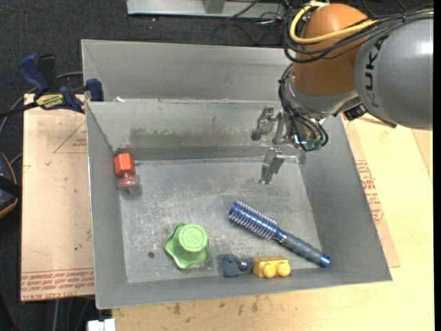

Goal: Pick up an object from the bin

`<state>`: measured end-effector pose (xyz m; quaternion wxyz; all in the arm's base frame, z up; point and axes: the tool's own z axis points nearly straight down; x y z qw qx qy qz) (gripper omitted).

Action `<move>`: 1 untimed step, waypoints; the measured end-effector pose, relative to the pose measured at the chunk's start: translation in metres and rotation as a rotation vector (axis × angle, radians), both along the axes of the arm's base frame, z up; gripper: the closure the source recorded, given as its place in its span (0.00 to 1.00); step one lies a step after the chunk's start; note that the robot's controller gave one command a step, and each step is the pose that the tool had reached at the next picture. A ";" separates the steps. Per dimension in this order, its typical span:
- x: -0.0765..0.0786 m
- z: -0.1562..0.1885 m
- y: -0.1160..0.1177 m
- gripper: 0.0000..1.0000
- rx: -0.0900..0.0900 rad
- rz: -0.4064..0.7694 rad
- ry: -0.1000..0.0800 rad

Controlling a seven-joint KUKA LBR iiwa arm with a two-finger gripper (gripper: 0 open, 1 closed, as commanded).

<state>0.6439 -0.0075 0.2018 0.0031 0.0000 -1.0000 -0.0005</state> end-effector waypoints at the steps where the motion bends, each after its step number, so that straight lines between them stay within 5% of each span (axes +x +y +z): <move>1: -0.040 -0.125 -0.018 0.00 0.001 0.474 -0.016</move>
Offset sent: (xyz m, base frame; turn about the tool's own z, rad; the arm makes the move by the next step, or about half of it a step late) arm -0.0424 -0.0195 -0.1265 -0.4778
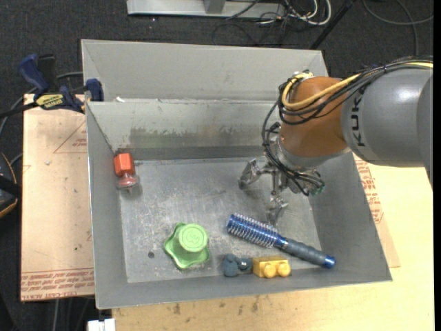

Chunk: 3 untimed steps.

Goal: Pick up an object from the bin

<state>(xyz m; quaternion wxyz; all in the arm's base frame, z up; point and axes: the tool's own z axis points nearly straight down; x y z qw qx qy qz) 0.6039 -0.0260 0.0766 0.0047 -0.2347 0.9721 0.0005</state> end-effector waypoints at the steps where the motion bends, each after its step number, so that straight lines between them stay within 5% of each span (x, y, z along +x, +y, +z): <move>1: -0.056 0.000 -0.005 0.00 -0.005 0.273 -0.020; 2: -0.110 0.043 0.032 0.00 -0.007 0.386 -0.032; 3: -0.118 0.002 0.037 0.00 -0.009 0.653 -0.016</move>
Offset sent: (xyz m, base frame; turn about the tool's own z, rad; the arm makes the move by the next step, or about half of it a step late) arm -0.0637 -0.0062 -0.0066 -0.2765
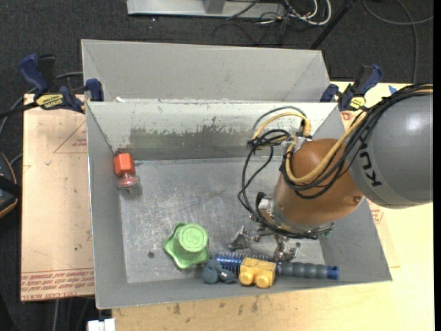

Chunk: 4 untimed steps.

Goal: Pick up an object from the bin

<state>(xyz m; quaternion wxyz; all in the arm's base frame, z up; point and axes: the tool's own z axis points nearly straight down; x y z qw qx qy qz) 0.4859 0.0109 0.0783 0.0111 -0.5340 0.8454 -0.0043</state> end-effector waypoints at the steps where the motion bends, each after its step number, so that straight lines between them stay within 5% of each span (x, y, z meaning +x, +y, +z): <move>1: 0.003 -0.002 0.015 0.00 0.001 -0.231 -0.005; 3: 0.004 -0.002 0.065 0.00 0.009 -0.435 -0.006; 4: -0.005 0.021 0.116 0.00 0.009 -0.470 0.014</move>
Offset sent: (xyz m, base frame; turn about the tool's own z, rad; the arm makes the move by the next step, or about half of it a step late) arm -0.0060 0.0164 -0.0083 0.2318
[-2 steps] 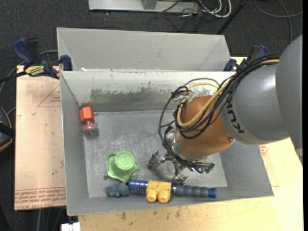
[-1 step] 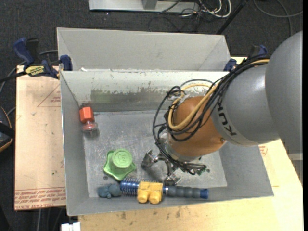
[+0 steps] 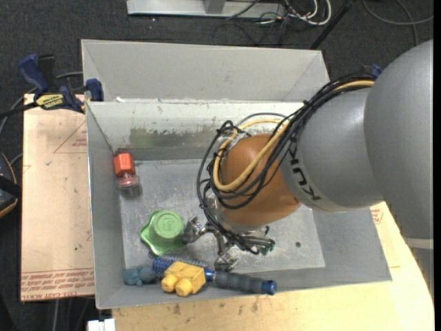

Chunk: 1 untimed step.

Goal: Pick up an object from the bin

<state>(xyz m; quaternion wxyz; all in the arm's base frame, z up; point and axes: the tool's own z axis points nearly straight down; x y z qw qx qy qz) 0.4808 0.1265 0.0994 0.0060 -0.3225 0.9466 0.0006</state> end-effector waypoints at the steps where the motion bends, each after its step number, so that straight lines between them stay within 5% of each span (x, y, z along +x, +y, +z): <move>1: 0.007 -0.022 0.027 0.00 0.000 -0.043 -0.016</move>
Offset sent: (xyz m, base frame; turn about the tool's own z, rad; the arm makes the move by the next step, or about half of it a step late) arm -0.0019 0.0275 -0.0267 0.0442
